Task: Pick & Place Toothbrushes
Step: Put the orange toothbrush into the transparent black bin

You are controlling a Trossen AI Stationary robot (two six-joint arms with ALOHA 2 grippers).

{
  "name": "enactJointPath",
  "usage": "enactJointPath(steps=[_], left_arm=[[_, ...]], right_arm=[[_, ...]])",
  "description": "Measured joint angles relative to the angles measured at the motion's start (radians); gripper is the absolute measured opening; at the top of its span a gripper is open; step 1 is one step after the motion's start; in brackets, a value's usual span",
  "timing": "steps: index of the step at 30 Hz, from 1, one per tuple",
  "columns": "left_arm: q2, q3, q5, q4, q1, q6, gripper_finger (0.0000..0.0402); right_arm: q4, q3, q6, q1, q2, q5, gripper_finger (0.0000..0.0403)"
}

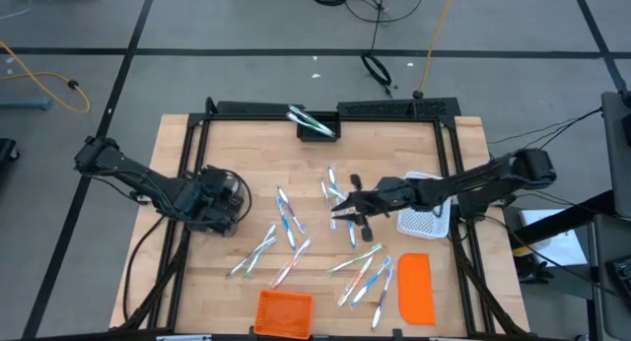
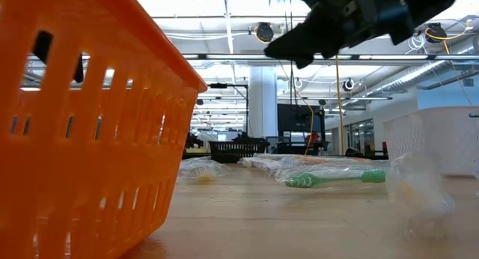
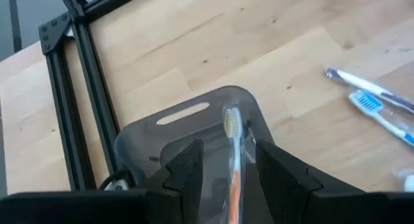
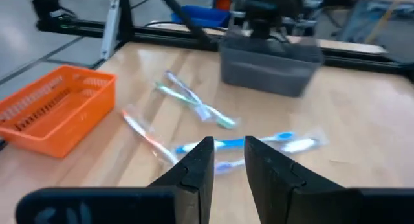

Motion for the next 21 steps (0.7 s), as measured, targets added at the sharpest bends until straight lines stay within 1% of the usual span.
enactJointPath(steps=[5,7,11,16,19,21], left_arm=[[0.0,0.0,-0.059,0.077,0.0,0.067,0.0143],[0.0,0.0,-0.082,0.113,0.0,0.105,0.0143],[0.0,0.0,-0.096,0.177,0.0,0.172,0.0143],[0.0,0.0,-0.117,0.228,0.0,0.217,0.0143],[0.0,0.0,-0.131,0.24,0.001,0.228,0.0143],[0.0,0.0,-0.136,0.247,0.001,0.228,0.0143]], right_arm=[[-0.015,0.091,-0.002,0.0,0.136,-0.113,0.0082],[-0.034,0.122,-0.008,0.005,0.181,-0.139,0.0082],[-0.1,0.189,-0.051,0.029,0.27,-0.138,0.0082],[-0.192,0.298,-0.113,0.067,0.384,-0.139,0.0083],[-0.251,0.357,-0.152,0.085,0.439,-0.137,0.0093],[-0.261,0.383,-0.163,0.09,0.469,-0.135,0.0104]])
